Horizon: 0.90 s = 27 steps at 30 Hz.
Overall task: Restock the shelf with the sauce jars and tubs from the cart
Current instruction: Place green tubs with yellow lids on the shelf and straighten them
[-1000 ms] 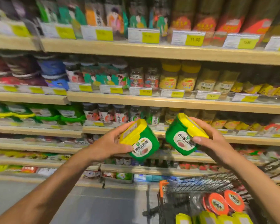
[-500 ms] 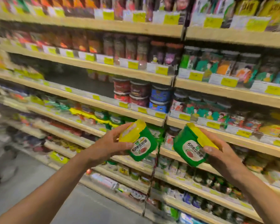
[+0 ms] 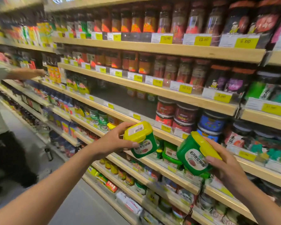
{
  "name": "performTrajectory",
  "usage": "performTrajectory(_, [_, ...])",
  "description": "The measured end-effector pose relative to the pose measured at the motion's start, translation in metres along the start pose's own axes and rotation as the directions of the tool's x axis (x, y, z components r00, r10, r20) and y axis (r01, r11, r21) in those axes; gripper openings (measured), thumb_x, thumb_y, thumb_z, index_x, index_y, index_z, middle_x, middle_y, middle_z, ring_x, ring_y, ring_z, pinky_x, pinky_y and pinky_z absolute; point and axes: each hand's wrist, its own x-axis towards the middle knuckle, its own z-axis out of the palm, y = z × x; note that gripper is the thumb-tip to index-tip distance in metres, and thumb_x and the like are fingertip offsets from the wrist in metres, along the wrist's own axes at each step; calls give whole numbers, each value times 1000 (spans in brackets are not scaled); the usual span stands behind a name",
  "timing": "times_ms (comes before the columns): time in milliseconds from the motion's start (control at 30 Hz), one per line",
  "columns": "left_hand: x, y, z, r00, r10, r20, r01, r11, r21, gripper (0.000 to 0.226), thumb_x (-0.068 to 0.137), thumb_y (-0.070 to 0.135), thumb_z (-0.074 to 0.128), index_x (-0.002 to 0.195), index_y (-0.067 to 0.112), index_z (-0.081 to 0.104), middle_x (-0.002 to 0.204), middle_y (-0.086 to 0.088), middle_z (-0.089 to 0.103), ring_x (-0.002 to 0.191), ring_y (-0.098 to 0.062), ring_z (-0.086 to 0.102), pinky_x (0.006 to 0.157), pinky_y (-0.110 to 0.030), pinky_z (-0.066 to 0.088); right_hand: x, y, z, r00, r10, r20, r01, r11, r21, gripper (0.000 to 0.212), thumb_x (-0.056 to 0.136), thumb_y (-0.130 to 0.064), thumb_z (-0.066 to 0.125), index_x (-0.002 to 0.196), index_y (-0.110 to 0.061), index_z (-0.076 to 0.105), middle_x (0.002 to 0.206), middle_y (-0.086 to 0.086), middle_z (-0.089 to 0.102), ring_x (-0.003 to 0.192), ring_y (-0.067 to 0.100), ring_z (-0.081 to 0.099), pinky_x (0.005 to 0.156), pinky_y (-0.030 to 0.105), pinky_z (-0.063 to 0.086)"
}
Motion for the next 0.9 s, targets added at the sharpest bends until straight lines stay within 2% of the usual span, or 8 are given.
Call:
performTrajectory(67, [20,0,-15,1000,10,-12,-10,1000,7,79,65,27,89,135,39,54,130,-5,65,114,-24,67,74,-32,59,22,7,5,1000,-7,0,7,1000,8,91,38,-56,93,123,-41,64,129,-2,65,109,24,68,74,34,60])
performTrajectory(133, [40,-2,-29,999,10,-45,-10,1000,13,84,61,30,91,135,36,53,130,-6,65,116,-26,66,80,-39,61,43,13,9,1000,-10,-3,10,1000,20,85,46,-47,91,125,-39,62,129,0,65,109,22,68,70,31,60])
performTrajectory(233, [74,-1,-50,996,19,-88,-17,999,30,85,57,31,93,132,30,53,128,-12,66,117,-32,65,92,-53,56,74,17,15,1000,-19,-13,19,999,26,102,38,-56,93,131,-34,58,128,-4,66,108,17,68,69,28,59])
performTrajectory(400, [122,5,-81,994,55,-90,-45,992,116,86,53,35,97,128,29,55,124,-10,67,111,-25,68,87,-48,60,127,32,23,998,-69,2,69,996,55,85,57,-36,86,135,-25,54,128,-1,67,110,19,67,73,28,59])
performTrajectory(533, [154,1,-103,997,59,-50,-51,987,152,74,70,20,92,132,28,52,125,-6,65,110,-25,68,83,-41,61,159,37,36,995,-101,-2,101,992,78,72,66,-15,73,135,-17,53,127,5,67,108,18,68,77,27,58])
performTrajectory(633, [180,-6,-120,997,65,-36,-58,984,170,70,74,14,89,132,28,52,124,-5,65,107,-21,69,76,-32,59,177,37,50,996,-84,-17,84,995,55,103,44,-41,95,135,-18,54,123,4,69,106,19,69,74,25,57])
performTrajectory(700, [199,-12,-132,997,73,-12,-70,983,172,72,72,16,90,132,28,52,123,-3,65,110,-19,68,82,-32,60,185,38,60,995,-75,-69,78,996,44,116,35,-57,94,137,-21,53,122,2,70,108,21,68,75,27,58])
performTrajectory(900, [254,-21,-175,992,95,80,-111,968,225,68,74,15,89,130,22,51,118,-2,68,108,-17,68,78,-24,58,201,49,101,972,-91,-219,92,996,-6,111,38,-63,91,136,-26,54,123,0,69,111,22,67,85,35,58])
